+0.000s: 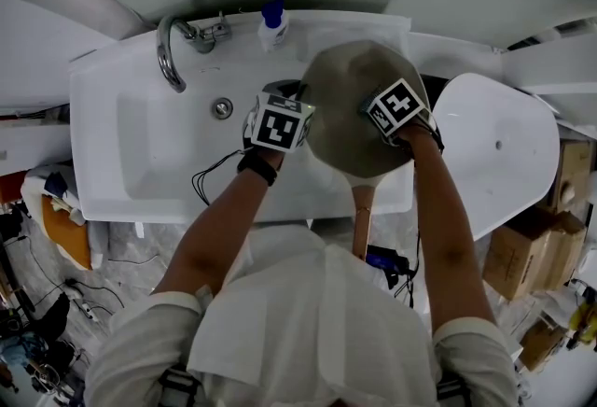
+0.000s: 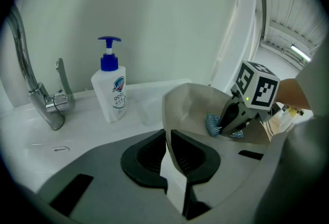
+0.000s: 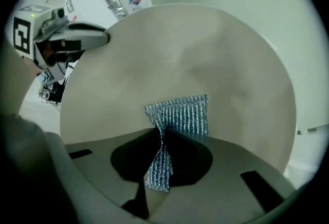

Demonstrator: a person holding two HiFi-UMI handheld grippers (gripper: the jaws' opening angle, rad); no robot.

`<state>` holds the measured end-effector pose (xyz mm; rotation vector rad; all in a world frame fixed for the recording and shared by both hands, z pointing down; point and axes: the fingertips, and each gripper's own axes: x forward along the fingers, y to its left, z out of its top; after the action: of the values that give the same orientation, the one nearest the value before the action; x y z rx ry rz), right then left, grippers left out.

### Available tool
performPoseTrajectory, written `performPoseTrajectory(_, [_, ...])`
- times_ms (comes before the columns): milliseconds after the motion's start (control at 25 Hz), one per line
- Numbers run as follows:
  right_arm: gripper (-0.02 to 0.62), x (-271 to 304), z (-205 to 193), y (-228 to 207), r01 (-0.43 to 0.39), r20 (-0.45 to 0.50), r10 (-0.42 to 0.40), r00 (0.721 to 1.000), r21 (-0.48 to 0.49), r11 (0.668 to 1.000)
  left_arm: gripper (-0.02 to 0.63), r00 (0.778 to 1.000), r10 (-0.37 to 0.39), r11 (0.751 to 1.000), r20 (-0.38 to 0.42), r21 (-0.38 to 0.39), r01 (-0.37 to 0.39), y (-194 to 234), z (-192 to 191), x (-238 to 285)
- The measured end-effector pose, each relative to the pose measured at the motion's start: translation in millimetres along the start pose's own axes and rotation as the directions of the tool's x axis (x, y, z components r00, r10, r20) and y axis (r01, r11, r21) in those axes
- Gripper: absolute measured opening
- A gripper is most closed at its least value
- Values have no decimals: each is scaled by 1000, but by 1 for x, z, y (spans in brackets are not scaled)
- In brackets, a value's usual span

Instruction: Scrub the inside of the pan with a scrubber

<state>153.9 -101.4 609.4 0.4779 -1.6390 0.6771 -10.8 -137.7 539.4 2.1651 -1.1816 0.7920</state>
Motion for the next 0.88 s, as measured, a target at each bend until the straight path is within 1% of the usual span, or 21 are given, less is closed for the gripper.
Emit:
performPoseTrajectory(120, [46,-2,18,-8,5,98,-9,995,42,999,43,1000,3,1000,0,1,-3,-1,0,0])
performPoseTrajectory(280, [46,-2,43,-8,-4,201,-11,979,75,997,43,1000,6,1000,1,-3,-6,-1,0,0])
performPoseTrajectory(400, [46,-1,60,3,-32,256,10,967,79,996,41,1000,8,1000,2,-7,-8,0,0,0])
performPoseTrajectory(480, [46,0,68,13,-61,274,40,961,68,996,41,1000,9,1000,2,-7,-9,-1,1,0])
performPoseTrajectory(560, [46,2,71,26,-87,272,71,960,48,995,41,1000,9,1000,3,-9,-9,-1,1,0])
performPoseTrajectory(680, [44,6,66,48,-138,243,135,961,-2,990,41,1000,4,1000,4,-16,-4,-1,1,0])
performPoseTrajectory(800, [43,9,49,70,-180,185,189,964,-67,981,41,1000,1,1000,5,-19,-1,-1,1,0])
performPoseTrajectory(880, [43,11,33,81,-200,135,212,968,-99,975,41,1000,1,1000,7,-20,-1,0,1,0])
